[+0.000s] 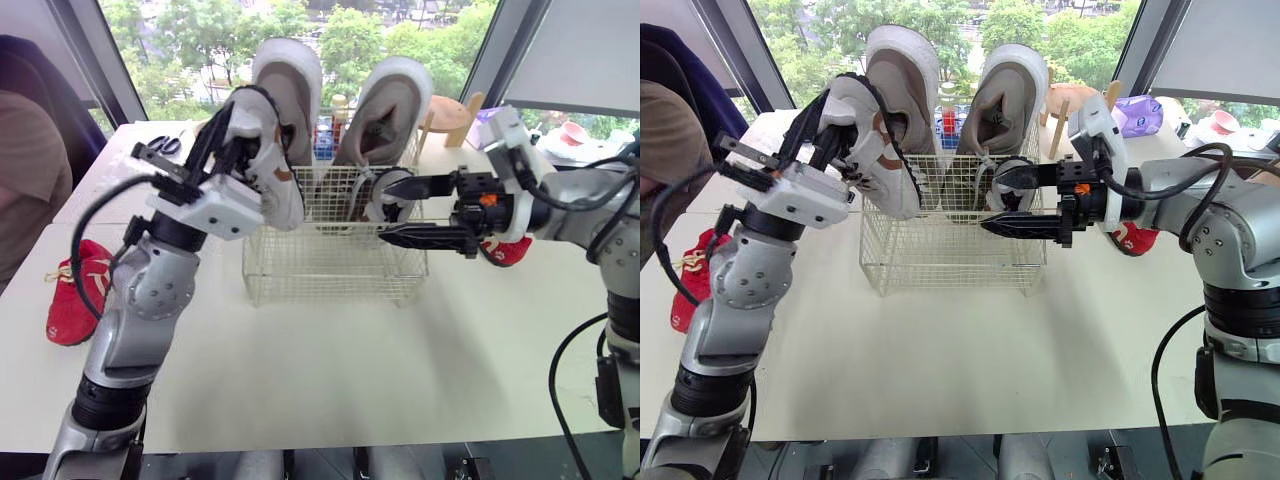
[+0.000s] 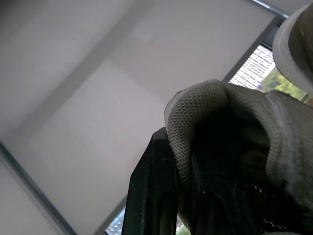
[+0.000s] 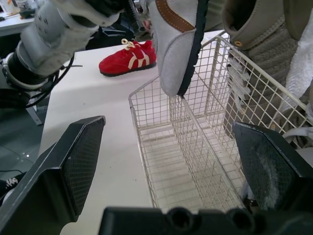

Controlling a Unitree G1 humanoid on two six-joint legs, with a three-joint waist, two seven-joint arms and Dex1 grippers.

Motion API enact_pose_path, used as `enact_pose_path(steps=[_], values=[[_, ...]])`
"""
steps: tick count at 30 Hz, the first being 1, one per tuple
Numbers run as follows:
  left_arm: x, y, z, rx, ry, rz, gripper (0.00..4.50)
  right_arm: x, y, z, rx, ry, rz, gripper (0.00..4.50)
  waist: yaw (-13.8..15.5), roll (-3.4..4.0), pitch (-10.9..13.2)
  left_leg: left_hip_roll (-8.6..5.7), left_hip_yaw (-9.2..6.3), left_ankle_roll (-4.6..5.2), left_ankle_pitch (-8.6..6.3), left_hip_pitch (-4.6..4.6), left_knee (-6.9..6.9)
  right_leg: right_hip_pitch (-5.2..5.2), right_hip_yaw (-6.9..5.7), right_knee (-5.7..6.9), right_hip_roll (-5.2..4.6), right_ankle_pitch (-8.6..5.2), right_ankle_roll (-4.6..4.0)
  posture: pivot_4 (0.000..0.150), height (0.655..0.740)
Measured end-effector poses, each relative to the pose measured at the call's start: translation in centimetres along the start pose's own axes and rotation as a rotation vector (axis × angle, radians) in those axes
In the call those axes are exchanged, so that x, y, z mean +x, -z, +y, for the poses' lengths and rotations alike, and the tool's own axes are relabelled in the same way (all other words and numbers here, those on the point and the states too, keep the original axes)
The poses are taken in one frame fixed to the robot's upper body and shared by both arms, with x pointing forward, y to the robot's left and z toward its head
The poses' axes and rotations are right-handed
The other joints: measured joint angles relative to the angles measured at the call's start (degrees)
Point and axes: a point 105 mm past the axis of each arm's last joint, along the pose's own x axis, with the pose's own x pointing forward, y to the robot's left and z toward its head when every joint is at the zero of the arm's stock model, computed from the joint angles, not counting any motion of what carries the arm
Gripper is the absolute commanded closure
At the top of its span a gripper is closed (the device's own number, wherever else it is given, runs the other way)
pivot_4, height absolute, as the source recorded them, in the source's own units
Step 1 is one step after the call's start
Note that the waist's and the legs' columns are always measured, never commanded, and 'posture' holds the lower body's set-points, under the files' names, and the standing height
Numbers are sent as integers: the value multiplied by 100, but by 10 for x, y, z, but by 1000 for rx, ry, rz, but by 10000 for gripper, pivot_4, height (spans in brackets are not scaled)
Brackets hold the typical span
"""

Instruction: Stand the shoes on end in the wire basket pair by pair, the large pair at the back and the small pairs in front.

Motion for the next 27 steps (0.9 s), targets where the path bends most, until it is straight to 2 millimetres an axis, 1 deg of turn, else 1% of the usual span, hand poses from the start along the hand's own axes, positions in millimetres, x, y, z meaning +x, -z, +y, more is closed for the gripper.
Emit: enact_pose_path(steps=[3,6,13,15,18,23,27], values=[[0,0,1,26,-44,-8,44050,0,1,0,12,0,2,0,-15,0,0,1,1,3,-2,-2,0,-3,0,-1,-2,3,5,1500,7400],[0,-2,6,58,-78,-21,44050,0,1,0,20,3,3,0,-20,0,0,2,1,4,-2,-5,-1,-9,0,1,-2,4,7,1500,7400],[0,-10,13,124,-135,-47,44050,0,3,-1,27,16,3,0,-19,0,0,3,2,5,-3,-7,-2,-10,-1,0,-3,4,6,1500,7400],[-1,-9,11,115,-137,-33,44050,0,4,0,32,17,3,0,-14,0,0,2,3,5,-3,-7,-2,-10,0,0,-5,2,3,1500,7400],[-6,-4,3,103,-117,-2,44050,-1,3,0,31,20,-7,0,-19,0,0,3,3,6,-4,-7,-2,-11,0,0,-4,3,4,1500,7400],[-14,-2,-7,36,-167,3,44050,-2,3,-1,33,32,-18,0,-11,7,-7,3,3,6,-4,-2,-2,-6,0,1,-10,1,-1,1500,7400],[-15,0,-15,-25,-202,14,44050,0,6,0,42,30,-20,0,-9,27,-25,3,3,6,-4,-1,-1,-5,0,1,-9,1,-2,1500,7400]])
